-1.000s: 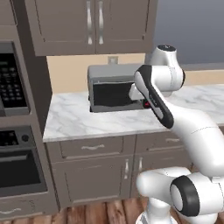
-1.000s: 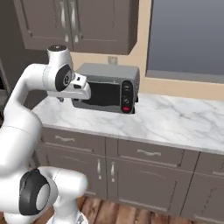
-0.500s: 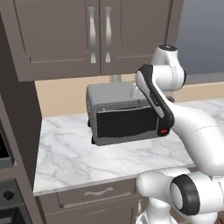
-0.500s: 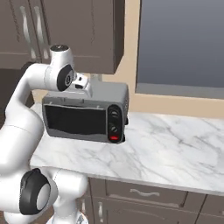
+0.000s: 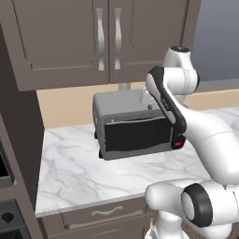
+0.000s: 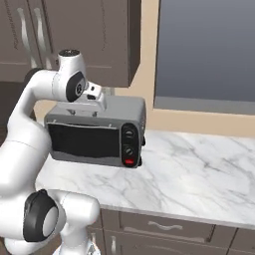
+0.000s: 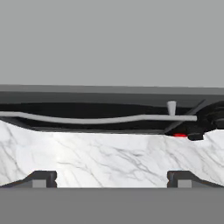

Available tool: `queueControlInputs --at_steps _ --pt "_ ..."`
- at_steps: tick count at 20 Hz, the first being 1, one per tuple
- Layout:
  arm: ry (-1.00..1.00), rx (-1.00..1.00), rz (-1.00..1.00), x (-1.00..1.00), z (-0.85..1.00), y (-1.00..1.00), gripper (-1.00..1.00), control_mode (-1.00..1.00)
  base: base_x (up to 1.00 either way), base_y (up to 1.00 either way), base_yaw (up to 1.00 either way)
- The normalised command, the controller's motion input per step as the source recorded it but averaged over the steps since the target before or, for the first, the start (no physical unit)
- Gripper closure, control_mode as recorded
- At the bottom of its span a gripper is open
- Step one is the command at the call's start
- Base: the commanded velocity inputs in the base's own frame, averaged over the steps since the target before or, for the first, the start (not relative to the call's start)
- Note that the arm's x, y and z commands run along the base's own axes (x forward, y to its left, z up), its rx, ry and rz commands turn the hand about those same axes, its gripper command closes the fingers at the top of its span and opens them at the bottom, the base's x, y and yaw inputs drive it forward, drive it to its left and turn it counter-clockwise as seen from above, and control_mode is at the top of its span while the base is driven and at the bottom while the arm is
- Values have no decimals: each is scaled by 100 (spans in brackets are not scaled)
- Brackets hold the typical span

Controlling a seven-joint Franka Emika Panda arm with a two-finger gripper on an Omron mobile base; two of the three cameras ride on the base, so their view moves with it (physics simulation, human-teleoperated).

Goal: Navigate to the toaster oven.

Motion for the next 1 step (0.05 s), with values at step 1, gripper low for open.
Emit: queueControlInputs --at_steps 1 --pt "0 0 0 0 0 0 -100 100 1 0 0"
